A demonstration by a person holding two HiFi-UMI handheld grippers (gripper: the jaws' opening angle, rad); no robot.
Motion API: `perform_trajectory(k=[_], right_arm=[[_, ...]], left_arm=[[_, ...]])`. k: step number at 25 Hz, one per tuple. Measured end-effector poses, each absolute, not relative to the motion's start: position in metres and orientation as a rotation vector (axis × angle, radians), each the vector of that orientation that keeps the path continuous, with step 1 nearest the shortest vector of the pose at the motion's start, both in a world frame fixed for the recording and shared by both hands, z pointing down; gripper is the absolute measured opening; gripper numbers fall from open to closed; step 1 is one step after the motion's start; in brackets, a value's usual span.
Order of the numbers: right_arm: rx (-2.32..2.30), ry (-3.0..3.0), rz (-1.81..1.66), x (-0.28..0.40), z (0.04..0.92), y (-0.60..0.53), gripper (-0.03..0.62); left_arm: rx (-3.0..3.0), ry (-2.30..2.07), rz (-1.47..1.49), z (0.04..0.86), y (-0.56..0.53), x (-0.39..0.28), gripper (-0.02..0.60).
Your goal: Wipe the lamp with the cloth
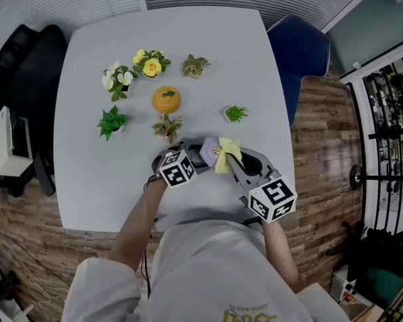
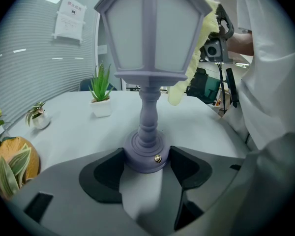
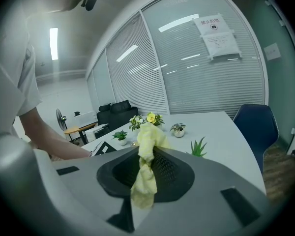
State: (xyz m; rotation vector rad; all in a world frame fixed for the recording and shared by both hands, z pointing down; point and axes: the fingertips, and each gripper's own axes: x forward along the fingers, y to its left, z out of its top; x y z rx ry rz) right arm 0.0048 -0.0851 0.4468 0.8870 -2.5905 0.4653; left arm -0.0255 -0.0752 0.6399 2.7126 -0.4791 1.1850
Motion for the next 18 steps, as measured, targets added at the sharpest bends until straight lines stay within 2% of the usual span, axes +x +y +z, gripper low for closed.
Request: perform_trajectory(k=[18], right_arm=[[0.894,-2.574,0.547,0.007,0.448,-0.101,0.063]], left_arm=[[2.71,-0.476,1.185,0.639,-0.074,-0.025,0.304]])
